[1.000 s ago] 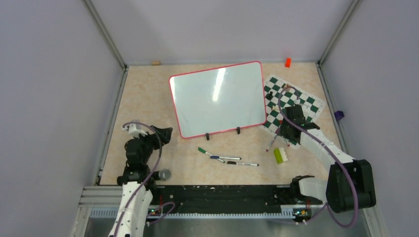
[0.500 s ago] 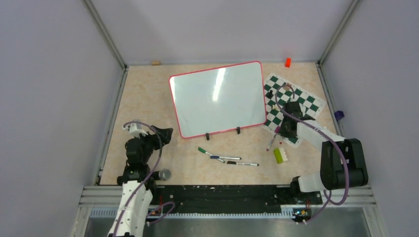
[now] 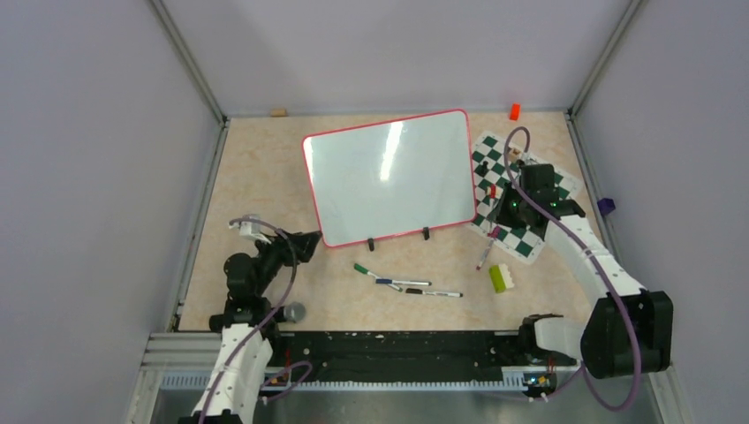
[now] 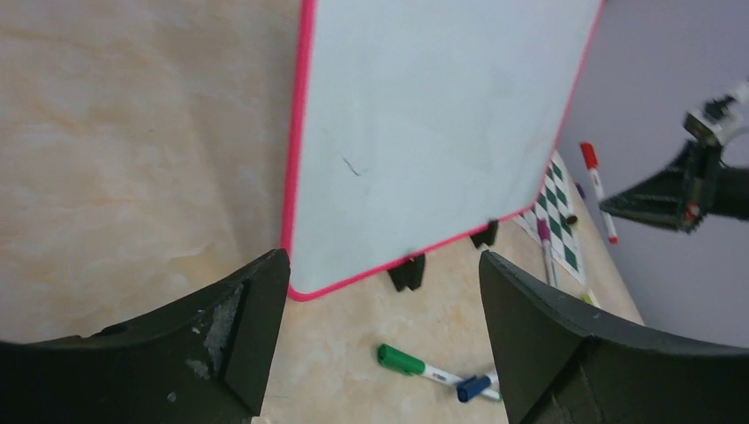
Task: Write a sentence on the whiteboard
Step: Pass from the right arm to the left
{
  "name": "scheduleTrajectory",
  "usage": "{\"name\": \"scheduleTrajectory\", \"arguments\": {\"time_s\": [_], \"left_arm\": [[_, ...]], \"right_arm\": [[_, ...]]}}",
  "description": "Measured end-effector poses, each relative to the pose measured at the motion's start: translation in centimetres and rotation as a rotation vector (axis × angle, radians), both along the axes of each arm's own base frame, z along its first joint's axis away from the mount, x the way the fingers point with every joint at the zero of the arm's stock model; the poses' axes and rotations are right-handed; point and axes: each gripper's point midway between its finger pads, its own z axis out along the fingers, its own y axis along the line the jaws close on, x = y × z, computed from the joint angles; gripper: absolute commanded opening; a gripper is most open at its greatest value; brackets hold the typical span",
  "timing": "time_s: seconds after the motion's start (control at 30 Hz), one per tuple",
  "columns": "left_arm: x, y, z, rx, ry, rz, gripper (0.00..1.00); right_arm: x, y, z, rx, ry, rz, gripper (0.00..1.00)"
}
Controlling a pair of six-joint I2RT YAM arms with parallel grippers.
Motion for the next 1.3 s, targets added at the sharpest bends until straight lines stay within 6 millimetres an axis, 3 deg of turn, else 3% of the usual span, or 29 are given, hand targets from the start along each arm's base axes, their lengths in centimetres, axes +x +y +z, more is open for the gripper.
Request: {"name": "scheduleTrajectory", "arguments": {"time_s": [0.13,0.27,0.4,0.43,0.47,0.6,0.67,0.9,1.2,1.3], "left_arm": [[-1.7,-4.0,0.5,-0.017,-0.072,-0.197,0.82],[-4.9,-9.6,0.6,0.037,-0.135,-0.451,0.79],[-7.0,-12.8,0.3,0.123,-0.211,-0.58,0.77],[-7.1,-13.2,0.2,0.145,-0.229,-0.59,0.82],[-7.2,-13.5,0.1,0.166,-0.249,-0.595,0.97],[-7.5,-14.9,-0.3,0.279,-0.351,-0.615,0.99],[-8.7,-16.1,-0.5,0.332,-0.413,-0.678,0.99],[-9.9,-17.1,-1.8,0.532,-0.566,-0.746,0.85],[-9.5,-16.4,0.8,0.636,-0.76,-0.68,0.76],[-9.3,-16.1,1.8,0.646,-0.811,-0.642,0.69]], "right_arm": [[-1.3,4.3,1.1,0.118,0.02,0.173,0.0],[-4.1,9.7,2.3,0.173,0.059,0.375,0.0],[-7.2,14.3,4.3,0.194,0.079,0.538,0.0],[-7.8,15.0,4.6,0.198,0.083,0.563,0.0],[-8.6,15.7,4.8,0.205,0.09,0.59,0.0],[-12.2,17.4,4.7,0.227,0.162,0.682,0.0],[-13.4,17.7,4.5,0.224,0.206,0.71,0.0],[-15.1,20.0,4.7,0.226,0.299,0.774,0.0],[-18.5,24.1,4.2,0.328,0.463,0.827,0.0],[-19.5,25.3,4.8,0.386,0.488,0.841,0.0]]}}
